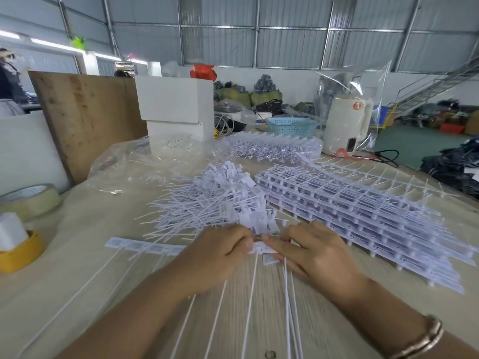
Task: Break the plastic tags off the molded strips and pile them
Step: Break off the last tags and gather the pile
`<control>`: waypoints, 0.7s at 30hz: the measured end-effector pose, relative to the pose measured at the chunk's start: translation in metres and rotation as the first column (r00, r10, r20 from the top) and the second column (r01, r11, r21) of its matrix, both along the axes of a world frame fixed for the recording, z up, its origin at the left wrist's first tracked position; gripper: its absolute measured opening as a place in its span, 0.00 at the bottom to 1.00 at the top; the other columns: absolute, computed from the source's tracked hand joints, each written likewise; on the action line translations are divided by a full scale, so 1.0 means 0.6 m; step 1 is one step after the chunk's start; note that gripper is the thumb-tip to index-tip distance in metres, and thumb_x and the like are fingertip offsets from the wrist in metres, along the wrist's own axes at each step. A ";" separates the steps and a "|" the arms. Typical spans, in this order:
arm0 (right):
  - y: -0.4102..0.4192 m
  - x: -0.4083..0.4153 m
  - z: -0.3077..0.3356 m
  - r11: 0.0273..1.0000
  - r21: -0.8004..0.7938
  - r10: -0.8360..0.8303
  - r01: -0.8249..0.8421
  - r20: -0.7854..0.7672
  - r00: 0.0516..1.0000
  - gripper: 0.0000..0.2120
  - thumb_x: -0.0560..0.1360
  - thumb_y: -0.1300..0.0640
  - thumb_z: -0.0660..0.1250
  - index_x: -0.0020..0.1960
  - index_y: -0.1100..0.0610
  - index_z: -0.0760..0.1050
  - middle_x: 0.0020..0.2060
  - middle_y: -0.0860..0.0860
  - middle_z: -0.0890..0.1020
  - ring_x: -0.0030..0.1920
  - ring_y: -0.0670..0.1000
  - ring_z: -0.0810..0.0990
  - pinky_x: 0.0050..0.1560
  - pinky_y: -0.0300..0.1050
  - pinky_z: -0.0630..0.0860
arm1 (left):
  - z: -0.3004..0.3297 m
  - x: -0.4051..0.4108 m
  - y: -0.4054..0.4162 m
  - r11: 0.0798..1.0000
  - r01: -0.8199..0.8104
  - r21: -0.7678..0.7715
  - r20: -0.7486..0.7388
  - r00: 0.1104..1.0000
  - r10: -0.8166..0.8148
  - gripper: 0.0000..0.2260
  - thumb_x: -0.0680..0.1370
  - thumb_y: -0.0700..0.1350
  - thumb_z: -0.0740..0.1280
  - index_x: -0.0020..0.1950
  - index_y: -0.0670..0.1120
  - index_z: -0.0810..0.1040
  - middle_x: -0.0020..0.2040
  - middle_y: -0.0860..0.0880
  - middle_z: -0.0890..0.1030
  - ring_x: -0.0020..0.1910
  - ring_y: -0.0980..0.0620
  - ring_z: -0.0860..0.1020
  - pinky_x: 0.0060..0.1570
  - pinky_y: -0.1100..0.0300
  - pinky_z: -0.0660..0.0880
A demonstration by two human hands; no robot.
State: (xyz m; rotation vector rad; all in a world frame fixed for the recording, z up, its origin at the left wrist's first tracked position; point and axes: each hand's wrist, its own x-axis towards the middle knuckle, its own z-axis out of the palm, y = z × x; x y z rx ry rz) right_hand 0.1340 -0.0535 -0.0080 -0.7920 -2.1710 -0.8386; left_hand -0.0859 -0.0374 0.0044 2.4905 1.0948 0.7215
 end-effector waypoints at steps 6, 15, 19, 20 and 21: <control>-0.006 -0.002 0.002 0.937 -0.330 0.058 -0.112 -0.169 0.984 0.18 0.79 0.46 0.57 0.52 0.52 0.83 0.38 0.46 0.81 0.35 0.47 0.80 0.34 0.46 0.76 | 0.003 -0.006 0.009 0.997 0.071 0.007 -0.047 0.996 -0.070 0.12 0.80 0.51 0.60 0.36 0.56 0.67 0.30 0.55 0.69 0.29 0.59 0.67 0.33 0.62 0.61; -0.001 0.050 0.009 0.879 -0.472 -0.063 -0.064 -0.248 0.967 0.13 0.78 0.50 0.61 0.56 0.50 0.81 0.47 0.44 0.84 0.43 0.42 0.81 0.43 0.38 0.69 | 0.010 -0.035 0.018 0.994 0.040 -0.099 0.089 0.996 -0.032 0.08 0.77 0.53 0.56 0.40 0.57 0.71 0.33 0.58 0.72 0.32 0.59 0.69 0.37 0.56 0.67; 0.002 0.031 -0.004 0.877 -0.474 -0.079 0.079 0.020 0.997 0.21 0.75 0.58 0.62 0.66 0.48 0.72 0.44 0.46 0.77 0.41 0.36 0.63 0.41 0.37 0.60 | 0.013 -0.026 0.007 0.990 0.033 -0.134 0.123 0.992 -0.016 0.10 0.75 0.46 0.54 0.47 0.59 0.73 0.41 0.51 0.78 0.41 0.45 0.75 0.42 0.47 0.72; 0.003 0.030 -0.005 0.866 -0.492 -0.081 0.093 0.045 0.996 0.25 0.72 0.61 0.63 0.68 0.48 0.71 0.45 0.47 0.76 0.42 0.35 0.60 0.41 0.36 0.61 | 0.013 -0.024 0.005 0.990 0.033 -0.138 0.128 0.992 -0.015 0.11 0.75 0.45 0.54 0.48 0.59 0.73 0.43 0.48 0.79 0.42 0.42 0.76 0.44 0.46 0.73; 0.003 0.032 -0.006 0.847 -0.519 -0.091 0.111 0.063 0.994 0.28 0.70 0.62 0.62 0.69 0.48 0.69 0.46 0.48 0.76 0.43 0.35 0.58 0.42 0.36 0.61 | 0.012 -0.021 0.004 0.991 0.030 -0.133 0.137 0.991 -0.012 0.12 0.76 0.45 0.54 0.49 0.60 0.72 0.44 0.47 0.79 0.43 0.43 0.76 0.44 0.47 0.73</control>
